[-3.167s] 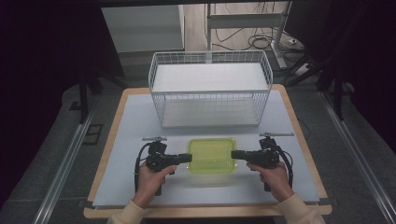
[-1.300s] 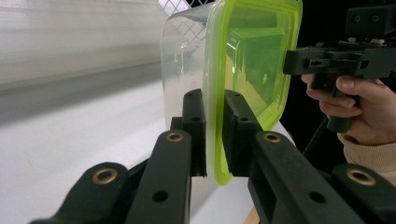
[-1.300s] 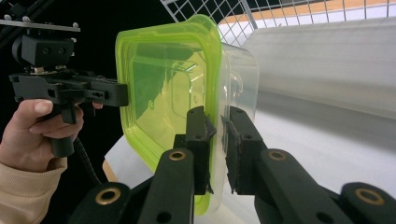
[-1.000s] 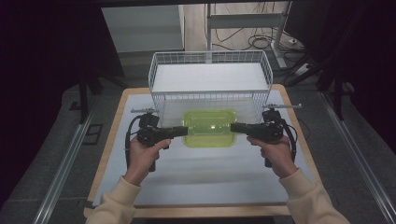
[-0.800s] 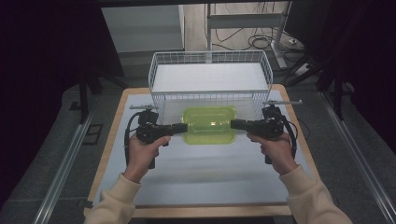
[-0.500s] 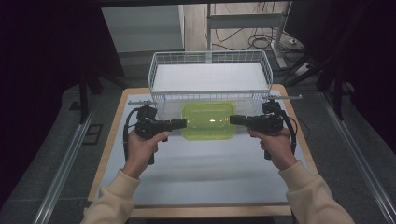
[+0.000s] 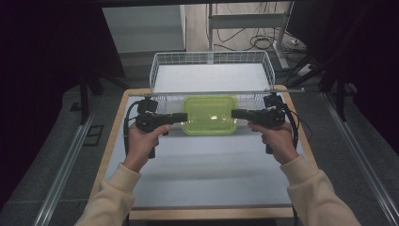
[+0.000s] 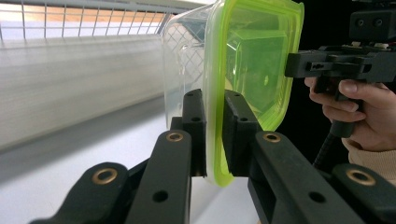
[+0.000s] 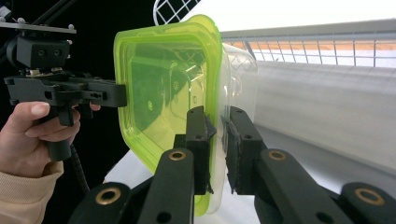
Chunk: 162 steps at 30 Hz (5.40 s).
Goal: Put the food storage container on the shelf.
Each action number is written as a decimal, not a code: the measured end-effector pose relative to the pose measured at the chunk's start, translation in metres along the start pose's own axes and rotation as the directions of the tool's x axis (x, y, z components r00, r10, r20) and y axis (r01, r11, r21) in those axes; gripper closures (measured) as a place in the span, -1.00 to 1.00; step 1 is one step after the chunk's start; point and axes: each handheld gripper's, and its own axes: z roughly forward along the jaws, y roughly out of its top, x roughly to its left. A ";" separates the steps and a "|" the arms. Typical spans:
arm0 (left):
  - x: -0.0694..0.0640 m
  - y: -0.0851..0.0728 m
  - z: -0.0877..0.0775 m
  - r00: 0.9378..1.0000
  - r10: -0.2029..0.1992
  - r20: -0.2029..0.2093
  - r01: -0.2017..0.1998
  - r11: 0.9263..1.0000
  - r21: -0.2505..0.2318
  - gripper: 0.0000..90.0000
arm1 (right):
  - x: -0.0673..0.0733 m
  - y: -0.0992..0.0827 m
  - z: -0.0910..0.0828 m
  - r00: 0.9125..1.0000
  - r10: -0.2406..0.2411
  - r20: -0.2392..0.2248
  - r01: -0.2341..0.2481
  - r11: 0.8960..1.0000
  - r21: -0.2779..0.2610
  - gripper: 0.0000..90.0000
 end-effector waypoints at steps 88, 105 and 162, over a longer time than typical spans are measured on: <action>0.057 0.117 0.052 0.997 -0.068 -0.044 0.066 0.997 -0.038 0.77 | -0.053 0.112 0.041 0.992 0.082 0.096 -0.079 0.996 -0.038 0.78; 0.072 0.124 0.065 0.992 -0.121 -0.043 0.119 0.992 -0.050 0.55 | -0.062 0.114 0.054 0.982 0.057 0.180 -0.050 0.998 -0.040 0.51; 0.014 -0.111 -0.007 0.990 0.143 -0.013 -0.143 0.990 -0.011 -0.40 | -0.023 -0.120 -0.024 0.954 -0.291 0.070 0.292 0.957 0.000 -0.40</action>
